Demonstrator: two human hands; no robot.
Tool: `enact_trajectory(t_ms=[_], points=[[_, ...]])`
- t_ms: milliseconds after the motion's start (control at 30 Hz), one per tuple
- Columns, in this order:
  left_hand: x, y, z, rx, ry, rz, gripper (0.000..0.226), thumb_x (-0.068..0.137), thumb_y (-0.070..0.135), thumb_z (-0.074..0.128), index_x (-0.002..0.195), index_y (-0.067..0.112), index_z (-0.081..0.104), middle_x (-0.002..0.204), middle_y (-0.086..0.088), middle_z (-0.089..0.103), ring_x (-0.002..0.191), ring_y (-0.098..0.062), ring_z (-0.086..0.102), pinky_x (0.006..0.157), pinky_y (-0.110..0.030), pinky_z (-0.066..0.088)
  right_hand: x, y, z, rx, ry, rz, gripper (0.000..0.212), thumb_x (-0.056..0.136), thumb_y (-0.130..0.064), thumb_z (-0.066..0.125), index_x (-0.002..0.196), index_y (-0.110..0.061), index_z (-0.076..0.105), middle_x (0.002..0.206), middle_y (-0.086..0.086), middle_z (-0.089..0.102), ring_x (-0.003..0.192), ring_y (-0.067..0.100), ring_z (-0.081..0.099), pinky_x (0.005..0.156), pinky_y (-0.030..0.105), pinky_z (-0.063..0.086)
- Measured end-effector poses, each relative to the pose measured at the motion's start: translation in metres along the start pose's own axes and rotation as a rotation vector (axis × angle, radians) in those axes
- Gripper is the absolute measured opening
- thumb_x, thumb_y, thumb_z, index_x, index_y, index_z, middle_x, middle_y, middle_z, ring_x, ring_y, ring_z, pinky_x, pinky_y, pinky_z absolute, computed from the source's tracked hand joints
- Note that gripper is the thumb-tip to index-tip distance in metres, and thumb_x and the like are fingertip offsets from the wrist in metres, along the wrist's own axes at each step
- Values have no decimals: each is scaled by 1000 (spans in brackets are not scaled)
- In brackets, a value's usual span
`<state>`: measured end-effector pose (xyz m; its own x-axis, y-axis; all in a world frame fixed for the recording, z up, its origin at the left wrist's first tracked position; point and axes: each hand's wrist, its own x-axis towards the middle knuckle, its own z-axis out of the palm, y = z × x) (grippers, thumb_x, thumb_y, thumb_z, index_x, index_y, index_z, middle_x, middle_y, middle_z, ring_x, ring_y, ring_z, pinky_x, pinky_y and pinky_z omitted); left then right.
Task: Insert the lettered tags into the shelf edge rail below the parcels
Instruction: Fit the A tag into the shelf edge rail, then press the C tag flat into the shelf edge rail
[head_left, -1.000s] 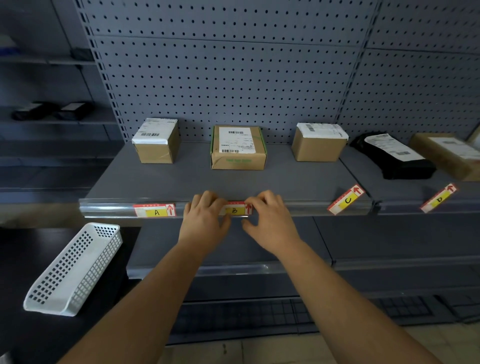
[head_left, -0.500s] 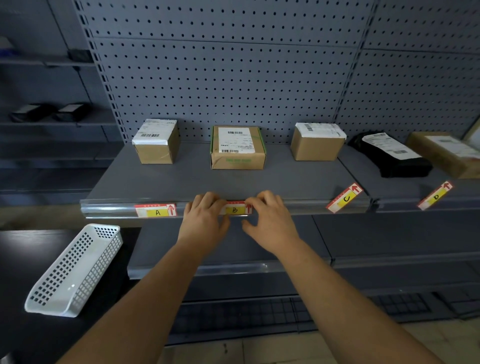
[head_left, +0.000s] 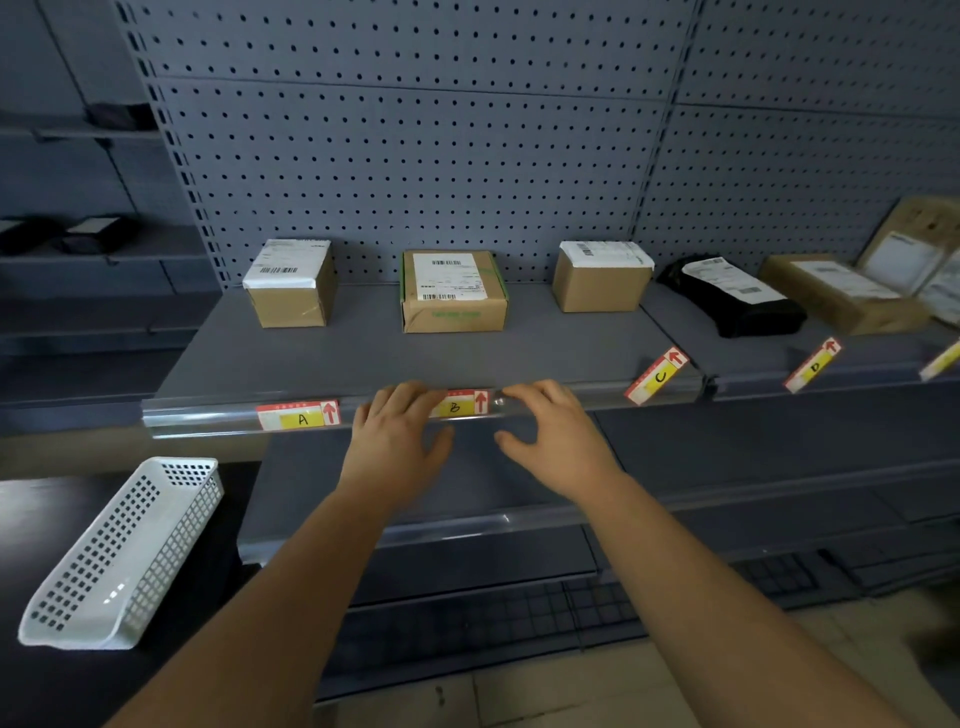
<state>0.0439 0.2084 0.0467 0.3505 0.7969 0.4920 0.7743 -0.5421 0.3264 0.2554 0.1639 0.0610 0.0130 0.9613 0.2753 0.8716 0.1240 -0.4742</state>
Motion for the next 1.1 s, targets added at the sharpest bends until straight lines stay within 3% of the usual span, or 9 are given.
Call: enact_trajectory(t_ms=[133,300,633,900,1100], points=[[-9,25,10,-40,-50,5,55,82,54,37,122,21,57,123,0,56,115,-24,49,97,-45,34,-28,31,-21,-45,45,13,44,87,-39,63,128,-23,57,120,-3,50,116,15,43,97,35,41],[-8,76,36,-65,-78,9,48,86,52,44,125,27,54,130,4,52,124,-20,44,105,-40,28,-47,80,-57,-81,94,-39,42,86,-42,64,123,-22,61,114,-4,53,111,17,48,92,37,45],[22,195,103,-102,-66,-75,38,89,41,56,124,26,54,126,5,53,118,-19,46,100,-40,33,-54,187,-127,-43,38,-80,49,86,-47,61,132,-29,54,124,-8,49,119,11,44,98,34,43],[39,210,119,-50,-42,-157,38,88,37,58,123,22,56,125,1,54,116,-24,48,98,-42,36,-13,207,-138,-17,44,-141,44,89,-37,61,131,-27,52,124,-2,51,115,18,48,93,37,46],[56,207,129,-24,-28,-146,39,88,36,58,124,22,56,125,1,55,117,-21,46,99,-40,37,16,203,-135,-118,37,-196,59,87,-36,62,142,-31,41,127,-2,44,117,17,40,94,34,44]])
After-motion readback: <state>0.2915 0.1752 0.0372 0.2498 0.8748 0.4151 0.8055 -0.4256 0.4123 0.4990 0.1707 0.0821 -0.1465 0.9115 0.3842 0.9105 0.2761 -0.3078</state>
